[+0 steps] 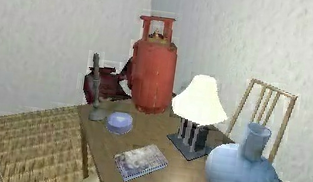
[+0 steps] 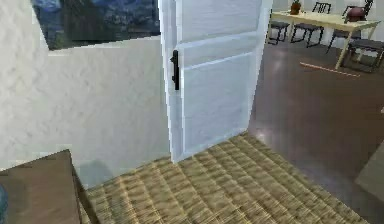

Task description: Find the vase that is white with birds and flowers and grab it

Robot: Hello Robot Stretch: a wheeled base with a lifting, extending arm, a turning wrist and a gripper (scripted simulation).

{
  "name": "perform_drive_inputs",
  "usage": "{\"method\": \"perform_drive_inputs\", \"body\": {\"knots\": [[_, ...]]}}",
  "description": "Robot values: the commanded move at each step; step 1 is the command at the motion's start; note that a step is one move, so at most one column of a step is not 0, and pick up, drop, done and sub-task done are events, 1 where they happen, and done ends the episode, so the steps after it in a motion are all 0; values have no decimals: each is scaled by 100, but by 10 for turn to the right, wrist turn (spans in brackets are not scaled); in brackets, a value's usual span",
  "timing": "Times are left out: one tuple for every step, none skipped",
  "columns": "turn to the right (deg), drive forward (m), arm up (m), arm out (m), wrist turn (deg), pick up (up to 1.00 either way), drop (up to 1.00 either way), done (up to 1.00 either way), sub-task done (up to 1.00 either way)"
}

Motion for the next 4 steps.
{"method": "perform_drive_inputs", "body": {"knots": [[-450, 0, 0, 0, 0, 0, 0, 0, 0], [-120, 0, 0, 0, 0, 0, 0, 0, 0], [0, 0, 50, 0, 0, 0, 0, 0, 0], [0, 0, 38, 0, 0, 0, 0, 0, 0]]}}
